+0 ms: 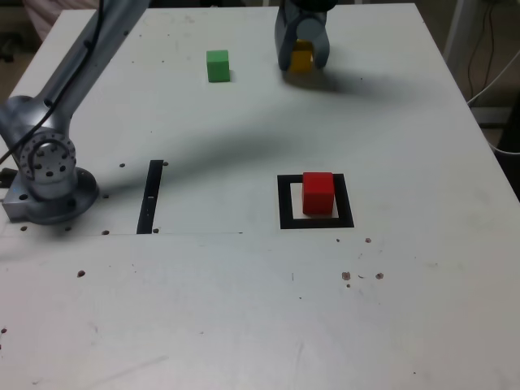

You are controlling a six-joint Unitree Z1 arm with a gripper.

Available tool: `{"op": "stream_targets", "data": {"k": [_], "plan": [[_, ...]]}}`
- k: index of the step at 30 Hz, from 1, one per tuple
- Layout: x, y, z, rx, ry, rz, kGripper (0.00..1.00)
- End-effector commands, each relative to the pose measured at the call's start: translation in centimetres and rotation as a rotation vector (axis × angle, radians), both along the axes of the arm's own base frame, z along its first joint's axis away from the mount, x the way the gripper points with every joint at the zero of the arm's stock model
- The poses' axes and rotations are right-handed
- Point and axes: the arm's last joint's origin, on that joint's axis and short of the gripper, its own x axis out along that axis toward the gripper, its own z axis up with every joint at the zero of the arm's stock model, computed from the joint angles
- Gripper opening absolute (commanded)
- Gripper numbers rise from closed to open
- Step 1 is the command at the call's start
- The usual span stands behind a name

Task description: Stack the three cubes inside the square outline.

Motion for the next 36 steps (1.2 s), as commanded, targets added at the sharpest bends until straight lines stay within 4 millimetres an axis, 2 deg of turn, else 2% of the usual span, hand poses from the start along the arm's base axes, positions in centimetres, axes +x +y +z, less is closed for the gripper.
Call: {"op": "stream_targets", "data": {"k": [1, 8, 15, 21, 27, 31, 36], "plan": [[-0.2, -1.3, 2.2, 0.030, -0.011, -0.024, 0.39], [-1.2, -5.2, 6.4, 0.047, -0.032, -0.081, 0.39], [-2.4, -10.2, 8.8, 0.097, -0.046, -0.102, 0.39], [-5.5, -15.7, 10.9, 0.133, -0.100, -0.088, 0.38], [-8.9, -21.7, 11.3, 0.125, -0.105, -0.103, 0.38], [-10.1, -25.8, 11.2, 0.102, -0.125, -0.129, 0.36], [-10.8, -29.8, 11.4, 0.066, -0.162, -0.158, 0.34]]}}
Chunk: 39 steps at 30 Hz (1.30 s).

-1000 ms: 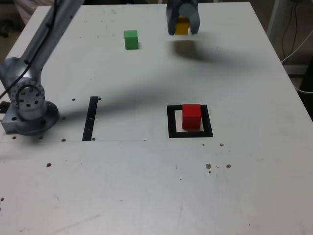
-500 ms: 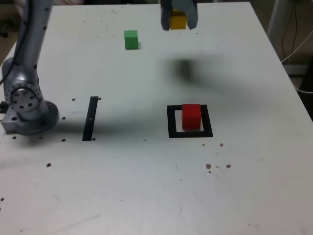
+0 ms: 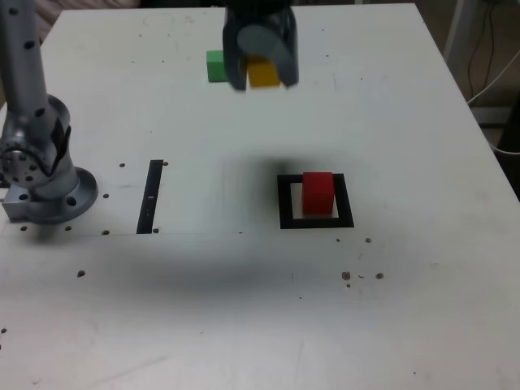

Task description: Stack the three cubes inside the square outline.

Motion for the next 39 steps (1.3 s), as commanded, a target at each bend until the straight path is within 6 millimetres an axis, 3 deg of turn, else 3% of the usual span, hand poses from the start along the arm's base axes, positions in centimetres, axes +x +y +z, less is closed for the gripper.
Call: {"op": "stream_targets", "data": {"k": [1, 6, 19, 29, 39], "plan": [[-0.2, -1.9, 0.2, -0.020, -0.023, -0.026, 0.34], [0.8, -4.0, -0.7, -0.079, -0.011, -0.038, 0.34], [5.4, -6.5, -3.2, -0.106, 0.108, -0.048, 0.34], [7.5, -7.3, -4.8, -0.122, 0.119, -0.001, 0.33], [8.2, -7.6, -6.0, -0.157, 0.133, -0.001, 0.33]]}}
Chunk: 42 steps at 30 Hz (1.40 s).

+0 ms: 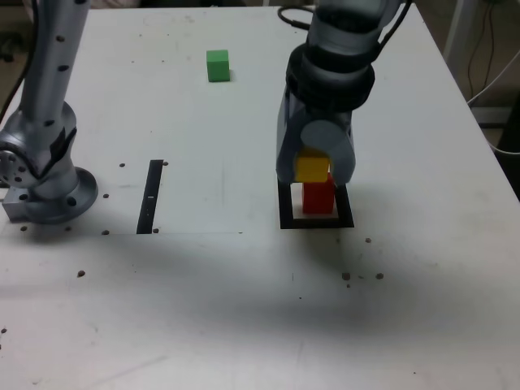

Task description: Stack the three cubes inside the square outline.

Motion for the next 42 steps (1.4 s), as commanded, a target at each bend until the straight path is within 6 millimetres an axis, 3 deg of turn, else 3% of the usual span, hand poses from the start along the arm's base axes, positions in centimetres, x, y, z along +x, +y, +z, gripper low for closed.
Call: {"op": "stream_targets", "data": {"k": [1, 19, 22, 28, 30, 42], "plan": [[0.1, -0.1, -0.4, -0.003, 0.004, -0.002, 0.33], [1.5, 0.8, -2.5, 0.004, 0.009, -0.002, 0.35], [1.7, 0.9, -2.9, 0.001, 0.013, -0.001, 0.44], [2.2, 0.9, -3.5, -0.022, 0.004, -0.024, 0.87], [2.2, 0.9, -3.7, -0.030, 0.007, -0.028, 0.96], [1.0, 1.2, -3.2, -0.036, 0.044, -0.028, 1.00]]}}
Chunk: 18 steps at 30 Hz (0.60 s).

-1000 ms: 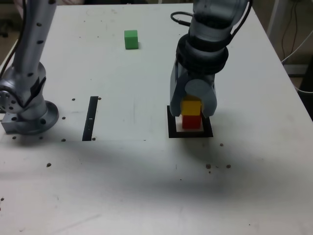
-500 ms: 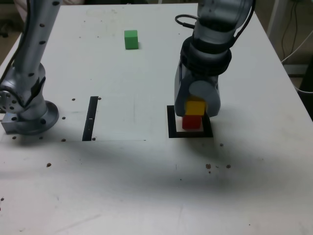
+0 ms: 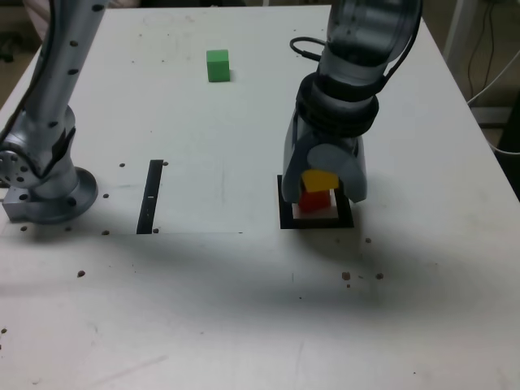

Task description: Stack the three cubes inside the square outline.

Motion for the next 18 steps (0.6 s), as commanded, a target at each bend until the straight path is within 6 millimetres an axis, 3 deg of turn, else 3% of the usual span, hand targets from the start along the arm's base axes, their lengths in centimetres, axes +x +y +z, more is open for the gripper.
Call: {"op": "stream_targets", "data": {"k": [1, 18], "plan": [[-0.5, 0.1, 0.8, 0.003, -0.001, -0.003, 1.00], [-3.1, 1.7, 4.9, 0.018, -0.052, -0.005, 0.99]]}}
